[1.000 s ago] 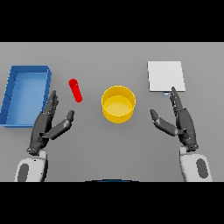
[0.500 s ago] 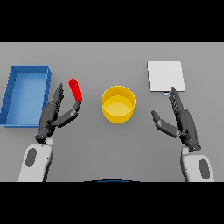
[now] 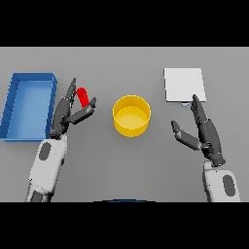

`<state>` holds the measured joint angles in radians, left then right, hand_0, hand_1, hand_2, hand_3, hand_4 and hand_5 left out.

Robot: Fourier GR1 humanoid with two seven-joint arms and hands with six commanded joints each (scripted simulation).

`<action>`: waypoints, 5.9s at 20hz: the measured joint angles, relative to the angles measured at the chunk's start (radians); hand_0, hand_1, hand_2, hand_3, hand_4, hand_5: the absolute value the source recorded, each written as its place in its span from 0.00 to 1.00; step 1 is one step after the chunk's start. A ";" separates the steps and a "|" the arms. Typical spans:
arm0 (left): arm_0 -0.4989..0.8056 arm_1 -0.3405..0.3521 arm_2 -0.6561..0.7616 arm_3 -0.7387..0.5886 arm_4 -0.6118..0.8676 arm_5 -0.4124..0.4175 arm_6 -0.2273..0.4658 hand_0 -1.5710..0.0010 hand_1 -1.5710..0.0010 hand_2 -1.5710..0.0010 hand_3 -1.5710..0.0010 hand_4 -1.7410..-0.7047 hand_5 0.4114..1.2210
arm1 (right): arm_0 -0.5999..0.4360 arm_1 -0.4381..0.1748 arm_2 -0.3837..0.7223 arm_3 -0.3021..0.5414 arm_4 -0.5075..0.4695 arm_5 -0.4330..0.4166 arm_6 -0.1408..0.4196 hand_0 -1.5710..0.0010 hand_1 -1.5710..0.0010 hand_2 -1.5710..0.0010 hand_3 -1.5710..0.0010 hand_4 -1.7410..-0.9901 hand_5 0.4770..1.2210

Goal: Pick up the red beaker and tilt it to pour out 1 green nut into yellow bowl. Pick up the yellow bowl and place it on the metallic measuring scale.

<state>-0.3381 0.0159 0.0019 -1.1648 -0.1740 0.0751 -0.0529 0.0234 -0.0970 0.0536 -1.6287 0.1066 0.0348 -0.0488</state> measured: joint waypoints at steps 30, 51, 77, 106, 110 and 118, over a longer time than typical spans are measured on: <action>-0.213 -0.042 0.062 0.223 0.008 0.085 -0.155 0.01 0.01 0.01 0.03 0.23 0.99 | 0.015 0.019 0.011 -0.005 0.029 -0.028 -0.017 1.00 1.00 1.00 1.00 0.60 0.25; -0.399 0.238 -0.395 0.081 -0.438 -0.080 0.172 0.00 0.00 0.00 0.00 0.01 0.94 | 0.016 0.021 0.025 -0.009 0.049 -0.029 -0.002 1.00 1.00 1.00 1.00 0.60 0.29; -0.872 0.254 -1.058 0.335 -0.830 -0.461 0.139 0.00 0.00 0.00 0.02 0.00 1.00 | 0.023 0.038 -0.002 -0.015 -0.010 -0.019 0.019 1.00 1.00 1.00 1.00 0.61 0.17; -1.379 0.363 -1.095 0.640 -0.740 -0.390 0.111 0.00 0.04 0.04 0.07 0.20 0.99 | 0.003 0.028 0.004 -0.006 0.002 -0.013 0.004 1.00 1.00 1.00 1.00 0.62 0.22; -1.388 0.449 -0.884 0.835 -0.515 -0.368 0.165 0.00 0.02 0.02 0.07 0.08 1.00 | -0.010 0.022 0.010 0.007 0.011 -0.010 -0.011 1.00 1.00 1.00 1.00 0.58 0.23; -1.229 0.597 -0.647 0.969 -0.166 -0.167 0.273 0.00 0.00 0.00 0.10 0.01 1.00 | -0.024 0.019 0.029 0.026 0.036 -0.009 -0.037 1.00 1.00 1.00 1.00 0.61 0.23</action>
<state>-1.5672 0.6130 -0.6454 -0.1961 -0.3398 -0.0919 0.2203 -0.0003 -0.0776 0.0825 -1.6028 0.1430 0.0259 -0.0858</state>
